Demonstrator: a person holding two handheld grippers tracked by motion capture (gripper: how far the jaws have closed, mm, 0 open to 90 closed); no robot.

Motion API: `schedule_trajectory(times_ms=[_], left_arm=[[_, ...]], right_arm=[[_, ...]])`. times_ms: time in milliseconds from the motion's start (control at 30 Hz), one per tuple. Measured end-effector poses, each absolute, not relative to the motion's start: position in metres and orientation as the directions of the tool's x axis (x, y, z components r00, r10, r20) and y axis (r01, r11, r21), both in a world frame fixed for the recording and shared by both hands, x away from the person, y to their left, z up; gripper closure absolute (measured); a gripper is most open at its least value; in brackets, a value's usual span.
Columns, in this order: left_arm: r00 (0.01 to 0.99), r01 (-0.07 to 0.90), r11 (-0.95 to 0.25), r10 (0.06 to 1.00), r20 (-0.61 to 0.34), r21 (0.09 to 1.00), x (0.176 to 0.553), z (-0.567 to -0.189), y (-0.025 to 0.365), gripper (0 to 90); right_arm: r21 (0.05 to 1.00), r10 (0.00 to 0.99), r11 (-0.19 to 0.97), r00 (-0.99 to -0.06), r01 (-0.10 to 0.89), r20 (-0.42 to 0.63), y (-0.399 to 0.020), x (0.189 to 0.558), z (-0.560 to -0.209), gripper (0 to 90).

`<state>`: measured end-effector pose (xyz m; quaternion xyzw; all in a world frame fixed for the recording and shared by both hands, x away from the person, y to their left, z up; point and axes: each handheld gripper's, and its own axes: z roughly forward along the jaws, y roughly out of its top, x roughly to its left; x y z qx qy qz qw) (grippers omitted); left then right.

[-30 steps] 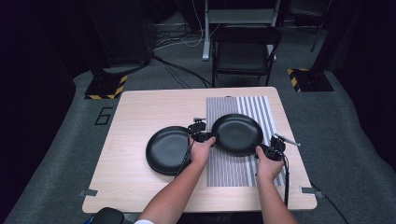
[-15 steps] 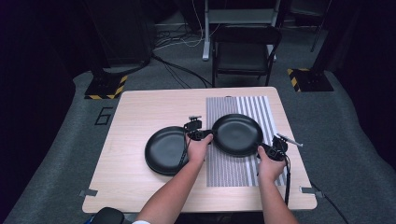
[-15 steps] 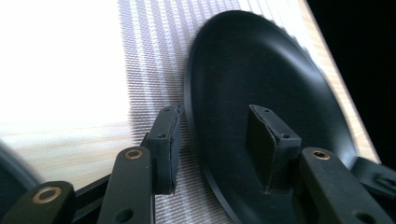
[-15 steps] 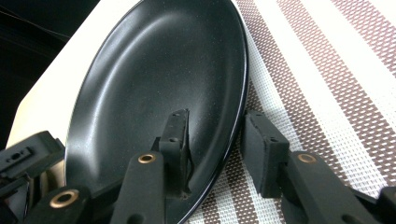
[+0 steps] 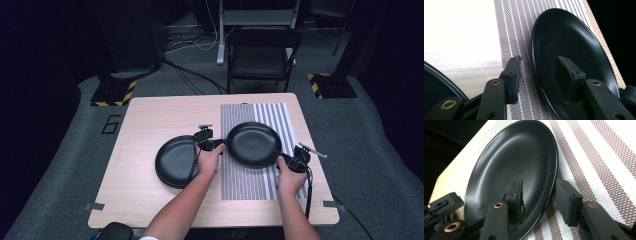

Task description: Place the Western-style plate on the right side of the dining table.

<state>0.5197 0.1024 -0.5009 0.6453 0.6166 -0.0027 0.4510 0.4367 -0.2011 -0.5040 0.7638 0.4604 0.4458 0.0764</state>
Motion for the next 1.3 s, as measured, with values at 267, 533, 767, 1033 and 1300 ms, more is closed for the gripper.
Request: schedule_trajectory(times_ms=[267,533,767,1033,1300], left_arm=[[0.273,0.773,0.172,0.779,-0.565,0.611,0.517,-0.49,0.109,51.6],[0.288,0.75,0.173,0.784,-0.55,0.639,0.515,-0.478,0.127,50.9],[0.295,0.735,0.177,0.786,-0.543,0.655,0.514,-0.471,0.143,49.9],[0.309,0.721,0.164,0.794,-0.523,0.674,0.511,-0.465,0.161,49.9],[0.336,0.683,0.129,0.819,-0.465,0.719,0.502,-0.455,0.181,49.6]], right_arm=[[0.572,0.817,-0.51,0.153,0.642,0.556,-0.206,0.43,-0.499,52.7],[0.614,0.843,-0.458,0.097,0.643,0.529,-0.204,0.419,-0.489,53.0],[0.644,0.868,-0.402,0.046,0.651,0.495,-0.202,0.412,-0.485,52.3],[0.664,0.872,-0.377,0.005,0.645,0.49,-0.205,0.407,-0.481,51.3],[0.678,0.879,-0.351,-0.022,0.646,0.476,-0.203,0.404,-0.48,50.8]])
